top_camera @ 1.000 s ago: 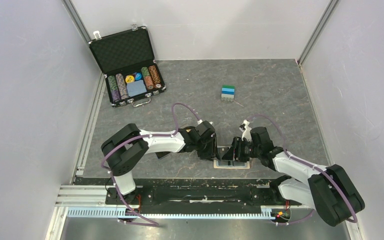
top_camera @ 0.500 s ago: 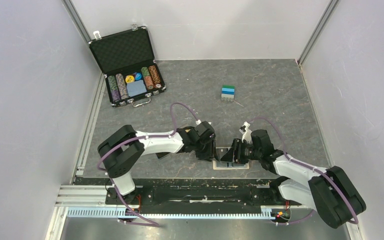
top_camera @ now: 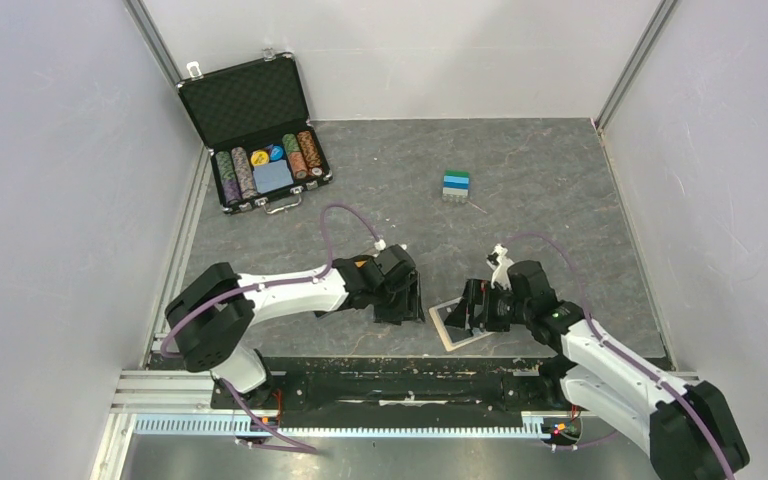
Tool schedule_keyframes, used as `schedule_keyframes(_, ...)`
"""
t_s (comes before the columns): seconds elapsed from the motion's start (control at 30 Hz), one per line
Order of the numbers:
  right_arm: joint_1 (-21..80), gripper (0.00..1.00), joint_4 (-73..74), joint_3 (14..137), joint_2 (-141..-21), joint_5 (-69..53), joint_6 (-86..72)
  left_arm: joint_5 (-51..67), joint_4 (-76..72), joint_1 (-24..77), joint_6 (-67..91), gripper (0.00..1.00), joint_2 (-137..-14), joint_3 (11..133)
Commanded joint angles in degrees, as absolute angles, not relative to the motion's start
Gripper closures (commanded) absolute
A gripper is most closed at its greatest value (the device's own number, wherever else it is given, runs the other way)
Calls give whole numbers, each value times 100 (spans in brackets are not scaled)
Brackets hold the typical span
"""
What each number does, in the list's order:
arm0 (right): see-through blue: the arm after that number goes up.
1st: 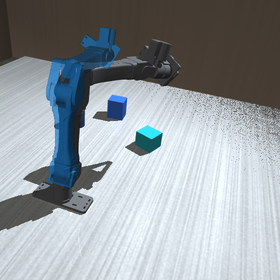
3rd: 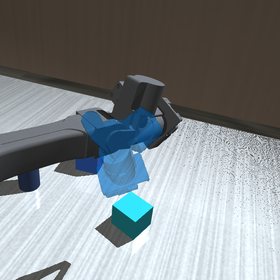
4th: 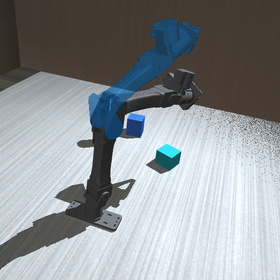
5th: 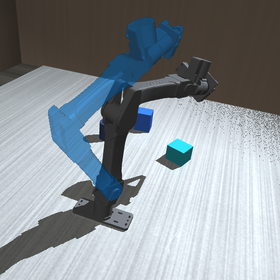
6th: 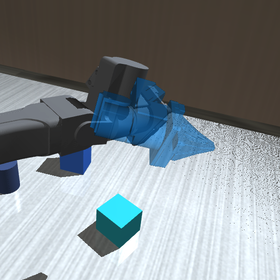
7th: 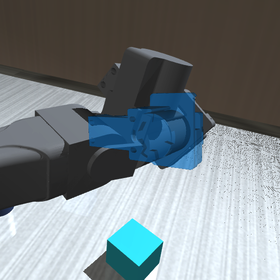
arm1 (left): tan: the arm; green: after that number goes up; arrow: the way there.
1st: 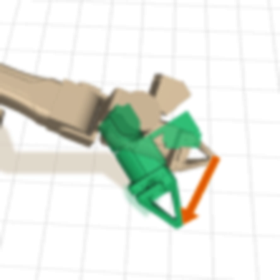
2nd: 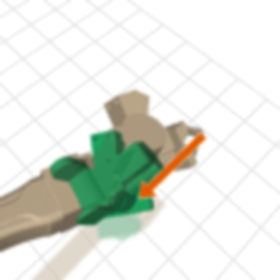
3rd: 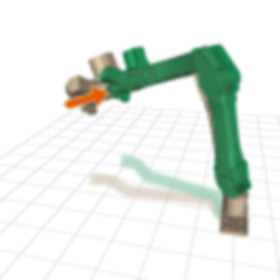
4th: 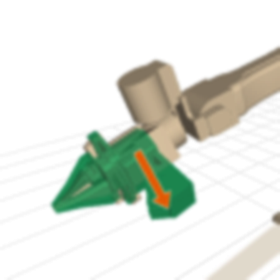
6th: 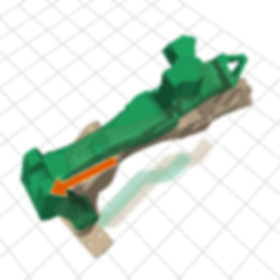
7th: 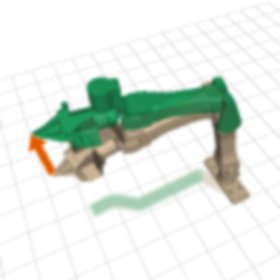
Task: Put the credit cards into the card holder
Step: Insert the credit card into the card holder, then close the card holder at the center of the board.
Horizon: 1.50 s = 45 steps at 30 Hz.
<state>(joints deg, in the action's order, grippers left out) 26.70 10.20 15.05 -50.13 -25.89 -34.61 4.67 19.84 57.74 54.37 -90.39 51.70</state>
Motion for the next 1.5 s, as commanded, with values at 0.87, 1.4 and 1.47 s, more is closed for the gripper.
schedule_keyframes(0.87,1799,14,3665,3252,-6541,-432,-1245,580,-357,6565,7499,34,-9127,4138)
schedule_keyframes(1.4,1780,27,3608,2976,-6154,-1452,-1323,198,-340,6479,7534,36,-8897,3925)
schedule_keyframes(1.47,1721,22,3794,3264,-6118,-1051,-1343,179,-174,6454,7447,36,-8912,4018)
